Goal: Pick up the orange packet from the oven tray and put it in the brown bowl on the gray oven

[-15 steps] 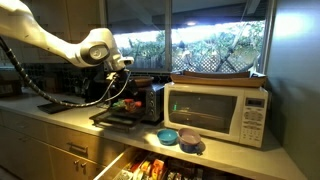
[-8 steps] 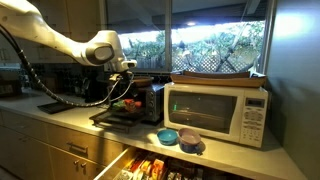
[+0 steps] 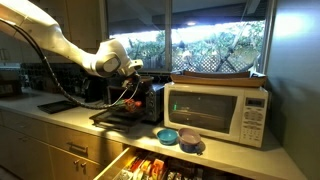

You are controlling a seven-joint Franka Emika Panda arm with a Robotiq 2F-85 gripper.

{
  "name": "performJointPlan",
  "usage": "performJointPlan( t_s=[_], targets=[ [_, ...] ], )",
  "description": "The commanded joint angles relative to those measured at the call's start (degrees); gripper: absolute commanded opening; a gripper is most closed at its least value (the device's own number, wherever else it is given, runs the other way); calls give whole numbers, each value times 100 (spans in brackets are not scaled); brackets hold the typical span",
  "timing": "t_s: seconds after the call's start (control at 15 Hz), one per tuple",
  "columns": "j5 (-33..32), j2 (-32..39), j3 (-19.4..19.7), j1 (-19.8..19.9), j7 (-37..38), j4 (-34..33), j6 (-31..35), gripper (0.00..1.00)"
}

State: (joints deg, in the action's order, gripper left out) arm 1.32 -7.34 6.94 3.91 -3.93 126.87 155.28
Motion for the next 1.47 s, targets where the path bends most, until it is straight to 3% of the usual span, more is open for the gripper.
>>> performJointPlan(
  t_s=[0.0, 0.2, 0.33, 0.4, 0.87, 1.4],
  targets=[
    [1126, 270, 40, -229, -685, -231, -358, 100],
    [1962, 242, 22, -275, -1266, -335, -776, 100],
    [1467, 175, 5, -134, -1046, -396, -1339, 100],
    [1590, 253, -53, -181, -1027, -346, -926, 100],
    [1799, 400, -83, -191, -1219, -420, -1176, 100],
    [1362, 396, -145, -93, -749, -365, -1183, 100]
  ],
)
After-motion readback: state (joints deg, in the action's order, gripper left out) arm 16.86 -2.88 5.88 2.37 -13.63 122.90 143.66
